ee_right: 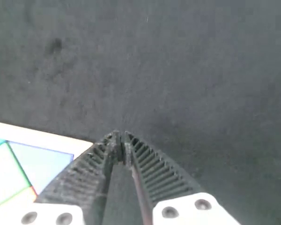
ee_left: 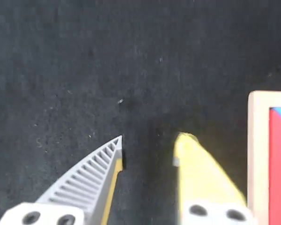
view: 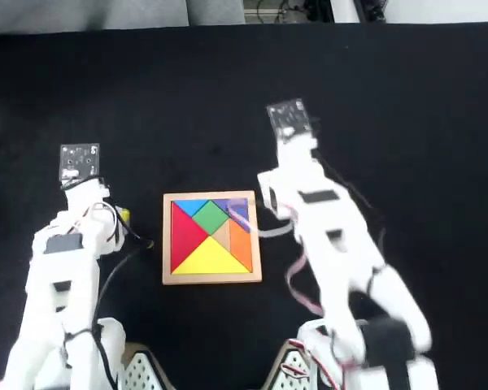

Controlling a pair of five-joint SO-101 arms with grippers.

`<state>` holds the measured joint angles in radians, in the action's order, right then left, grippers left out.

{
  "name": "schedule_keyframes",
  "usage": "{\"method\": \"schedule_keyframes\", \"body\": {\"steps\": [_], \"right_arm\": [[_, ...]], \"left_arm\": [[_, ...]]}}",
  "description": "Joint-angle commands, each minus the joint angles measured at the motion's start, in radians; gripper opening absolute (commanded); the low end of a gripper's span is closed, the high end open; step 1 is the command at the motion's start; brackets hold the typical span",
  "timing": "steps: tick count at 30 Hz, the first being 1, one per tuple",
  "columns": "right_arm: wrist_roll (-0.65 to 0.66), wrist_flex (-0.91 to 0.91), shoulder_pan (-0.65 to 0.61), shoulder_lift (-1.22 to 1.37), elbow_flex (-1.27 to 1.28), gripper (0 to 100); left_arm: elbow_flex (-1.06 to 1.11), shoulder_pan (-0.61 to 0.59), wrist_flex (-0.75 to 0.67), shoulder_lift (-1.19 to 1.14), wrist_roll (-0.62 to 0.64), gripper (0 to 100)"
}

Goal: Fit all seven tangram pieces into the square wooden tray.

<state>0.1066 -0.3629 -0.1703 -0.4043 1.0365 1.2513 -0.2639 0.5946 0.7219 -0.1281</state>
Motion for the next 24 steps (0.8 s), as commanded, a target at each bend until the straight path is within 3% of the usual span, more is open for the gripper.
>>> {"method": "schedule_keyframes", "body": {"steps": [1,3,6,13,18,24], "right_arm": [[-0.008,0.084,0.014,-0.183,0.102,1.1],[-0.009,0.083,0.014,-0.216,0.122,1.1],[-0.011,0.083,0.017,-0.222,0.130,1.1],[-0.020,0.021,0.044,-0.278,0.131,1.1],[-0.123,-0.017,0.074,-0.526,0.234,1.1],[-0.068,0.023,0.009,-0.868,0.435,1.1]], "left_arm": [[0.030,-0.010,-0.002,0.150,0.014,2],[0.054,-0.010,-0.002,0.193,0.015,6],[0.074,-0.005,-0.006,0.236,0.017,3],[0.108,0.058,-0.135,0.265,0.023,3],[0.130,0.002,-0.138,0.338,0.023,3],[0.289,0.031,-0.137,0.641,0.015,3]]}}
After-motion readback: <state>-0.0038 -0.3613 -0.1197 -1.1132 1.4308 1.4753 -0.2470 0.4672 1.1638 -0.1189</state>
